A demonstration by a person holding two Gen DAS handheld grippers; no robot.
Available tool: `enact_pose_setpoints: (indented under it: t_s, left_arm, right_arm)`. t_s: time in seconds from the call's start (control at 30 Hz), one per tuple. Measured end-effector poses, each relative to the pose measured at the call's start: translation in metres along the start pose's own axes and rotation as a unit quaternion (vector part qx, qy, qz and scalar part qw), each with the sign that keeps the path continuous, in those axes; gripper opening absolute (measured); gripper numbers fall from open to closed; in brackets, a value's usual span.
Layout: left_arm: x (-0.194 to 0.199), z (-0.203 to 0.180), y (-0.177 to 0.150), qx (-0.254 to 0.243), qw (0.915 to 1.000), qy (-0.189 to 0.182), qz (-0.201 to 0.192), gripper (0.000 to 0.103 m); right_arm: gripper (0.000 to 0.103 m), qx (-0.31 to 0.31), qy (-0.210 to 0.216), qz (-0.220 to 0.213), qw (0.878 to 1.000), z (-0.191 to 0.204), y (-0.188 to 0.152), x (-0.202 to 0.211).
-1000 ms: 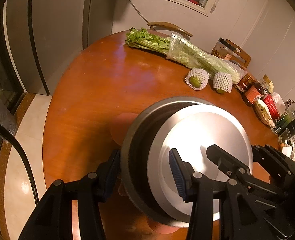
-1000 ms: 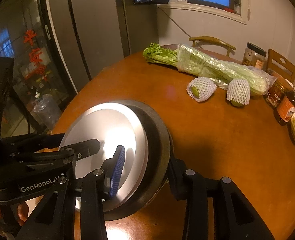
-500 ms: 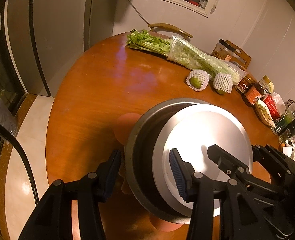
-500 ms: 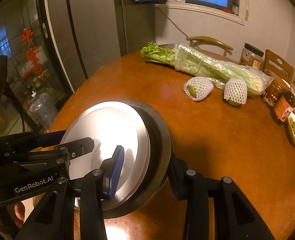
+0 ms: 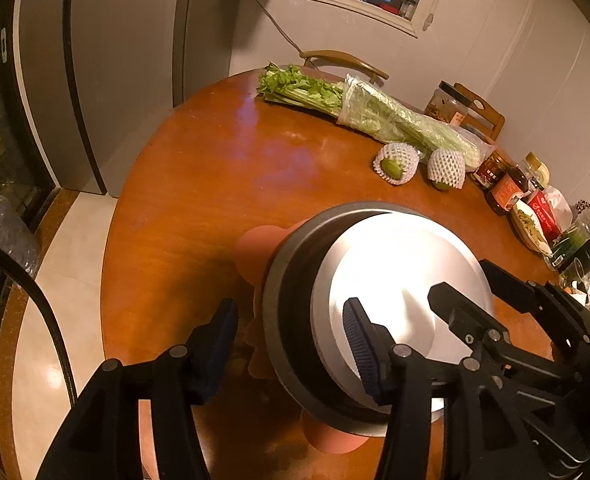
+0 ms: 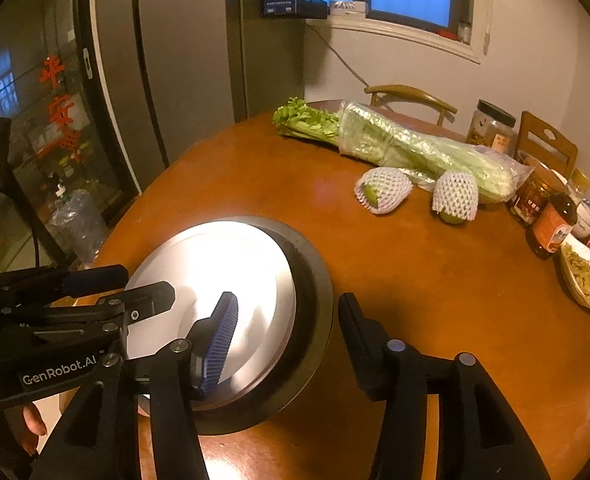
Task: Organize plates and bowls
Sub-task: 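Hold the steel bowl above the grey tray and align it with the left gripper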
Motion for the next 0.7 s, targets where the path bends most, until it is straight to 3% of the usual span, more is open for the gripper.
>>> enact_pose_setpoints:
  t_s: [0.3,0.7]
  left_arm:
    - [0.007,0.011,-0.001,0.023,0.9997,0.002,-0.007,0.068]
    - [-0.016,0.012,-0.003,0.032,0.9992,-0.008,0.024,0.069]
  right_arm:
    - [0.063,-0.022,0.0,-0.004,1.0,-0.012,-0.003,0.008]
    - [0.066,-0.037,0.027,0.024,0.999,-0.008,-0.008,-0.001]
Point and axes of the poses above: each gripper's, at about its wrist camera, not at the fingertips, and x roughly against the way its jaws point, z to its left, y to its top, the point moved 6 cm from there along -x, roughly the way its jaws point, and after that the axes turned 2 degrees about -y, right-handed, at the moved point
